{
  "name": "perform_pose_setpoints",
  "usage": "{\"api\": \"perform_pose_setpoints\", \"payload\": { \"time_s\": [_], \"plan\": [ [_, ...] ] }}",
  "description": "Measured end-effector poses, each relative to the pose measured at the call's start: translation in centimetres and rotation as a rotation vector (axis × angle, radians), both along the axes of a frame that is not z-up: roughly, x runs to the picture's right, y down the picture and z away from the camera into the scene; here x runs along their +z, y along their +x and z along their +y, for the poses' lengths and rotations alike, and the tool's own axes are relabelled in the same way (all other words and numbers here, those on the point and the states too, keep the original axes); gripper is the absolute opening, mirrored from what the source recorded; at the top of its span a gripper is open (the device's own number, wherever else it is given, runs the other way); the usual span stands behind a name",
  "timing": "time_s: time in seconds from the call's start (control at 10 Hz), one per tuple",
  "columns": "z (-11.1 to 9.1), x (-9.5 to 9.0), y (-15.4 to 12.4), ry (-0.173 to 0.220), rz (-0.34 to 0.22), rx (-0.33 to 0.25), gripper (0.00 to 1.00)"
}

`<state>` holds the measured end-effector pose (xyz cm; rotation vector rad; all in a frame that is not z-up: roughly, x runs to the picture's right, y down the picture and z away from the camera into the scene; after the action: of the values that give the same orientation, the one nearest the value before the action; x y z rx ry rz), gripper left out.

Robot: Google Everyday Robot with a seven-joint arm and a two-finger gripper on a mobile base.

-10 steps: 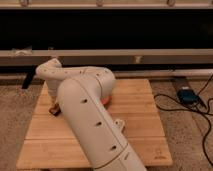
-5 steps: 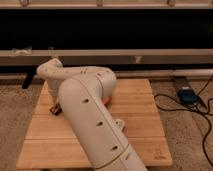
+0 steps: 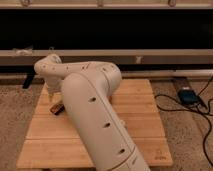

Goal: Place the eraser in the ceramic cup

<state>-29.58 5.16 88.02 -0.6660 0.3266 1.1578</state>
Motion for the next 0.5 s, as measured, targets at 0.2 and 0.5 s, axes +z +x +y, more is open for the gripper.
{"api": "perform_pose_setpoints", "payload": {
  "time_s": [0.2,0.5],
  "plan": [
    [-0.3,0.2,-0.5,0.017,0.010,0.010,0.65],
    [-0.5,1.2,-1.5,0.031,0.014,0.010,0.65]
  ]
}}
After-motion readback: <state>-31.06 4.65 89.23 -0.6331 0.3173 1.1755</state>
